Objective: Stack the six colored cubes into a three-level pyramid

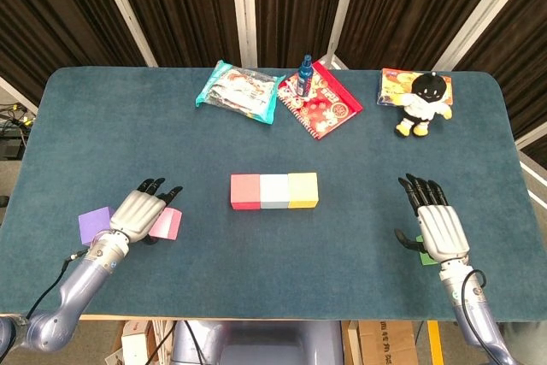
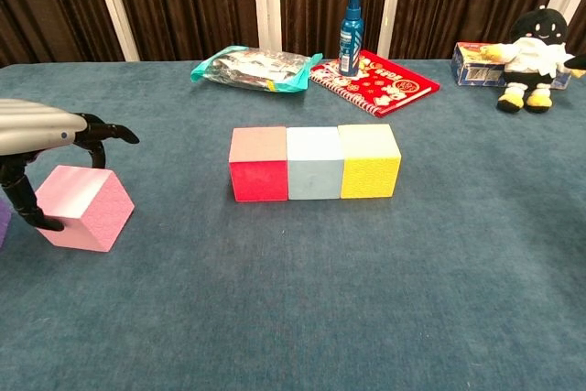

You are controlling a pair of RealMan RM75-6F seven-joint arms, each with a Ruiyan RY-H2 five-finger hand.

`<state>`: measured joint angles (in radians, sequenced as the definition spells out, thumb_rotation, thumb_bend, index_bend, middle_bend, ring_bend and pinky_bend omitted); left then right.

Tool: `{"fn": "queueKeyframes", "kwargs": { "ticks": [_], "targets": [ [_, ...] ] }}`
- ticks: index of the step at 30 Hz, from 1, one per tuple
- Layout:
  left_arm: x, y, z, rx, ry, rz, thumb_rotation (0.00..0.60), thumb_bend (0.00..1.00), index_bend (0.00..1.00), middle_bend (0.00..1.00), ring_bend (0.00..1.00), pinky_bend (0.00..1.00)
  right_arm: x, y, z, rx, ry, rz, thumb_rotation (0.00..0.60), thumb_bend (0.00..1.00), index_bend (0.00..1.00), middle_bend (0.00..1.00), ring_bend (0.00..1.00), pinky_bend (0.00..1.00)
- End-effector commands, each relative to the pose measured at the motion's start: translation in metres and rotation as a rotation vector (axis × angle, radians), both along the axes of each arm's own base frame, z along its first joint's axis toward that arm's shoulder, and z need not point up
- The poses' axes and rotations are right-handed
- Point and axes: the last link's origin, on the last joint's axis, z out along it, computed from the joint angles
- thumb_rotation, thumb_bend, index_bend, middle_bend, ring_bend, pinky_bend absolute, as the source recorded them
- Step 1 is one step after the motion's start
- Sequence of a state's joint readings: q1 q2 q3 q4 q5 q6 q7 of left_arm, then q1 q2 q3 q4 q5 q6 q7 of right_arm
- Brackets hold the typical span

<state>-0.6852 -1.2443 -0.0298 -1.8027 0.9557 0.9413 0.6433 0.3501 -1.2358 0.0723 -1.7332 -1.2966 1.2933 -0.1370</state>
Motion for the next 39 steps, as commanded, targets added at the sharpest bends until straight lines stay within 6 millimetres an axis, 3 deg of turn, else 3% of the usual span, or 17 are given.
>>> {"fn": "queueKeyframes", "kwargs": {
  "ticks": [1, 6, 17, 27, 39],
  "targets": [
    [0.001, -0.001, -0.001, 0.0, -0.005, -0.002, 0.6, 0.21, 0.0, 0.4, 0.05, 0.09, 0.0, 0.0, 0.0, 0.0, 0.0, 0.001, 0.6, 0.33, 0.0, 0.0, 0.0, 0.0],
    [0.006, -0.002, 0.002, 0.011, -0.035, 0.007, 0.6, 0.21, 0.0, 0.42, 0.05, 0.11, 0.0, 0.001, 0.0, 0.002, -0.003, 0.0, 0.6, 0.33, 0.0, 0.0, 0.0, 0.0],
    [0.042, 0.01, 0.028, 0.053, -0.158, 0.069, 0.6, 0.21, 0.0, 0.41, 0.05, 0.11, 0.0, 0.001, 0.0, 0.006, -0.01, -0.003, 0.6, 0.33, 0.0, 0.0, 0.0, 0.0],
    [0.109, 0.041, 0.049, 0.053, -0.202, 0.075, 0.6, 0.21, 0.0, 0.4, 0.05, 0.11, 0.0, -0.004, 0.004, -0.055, -0.009, 0.016, 0.6, 0.33, 0.0, 0.0, 0.0, 0.0],
    [0.174, 0.059, 0.034, 0.027, -0.191, 0.042, 0.6, 0.21, 0.0, 0.4, 0.05, 0.11, -0.007, -0.018, 0.021, -0.198, -0.017, 0.017, 0.6, 0.33, 0.0, 0.0, 0.0, 0.0]
  ]
}}
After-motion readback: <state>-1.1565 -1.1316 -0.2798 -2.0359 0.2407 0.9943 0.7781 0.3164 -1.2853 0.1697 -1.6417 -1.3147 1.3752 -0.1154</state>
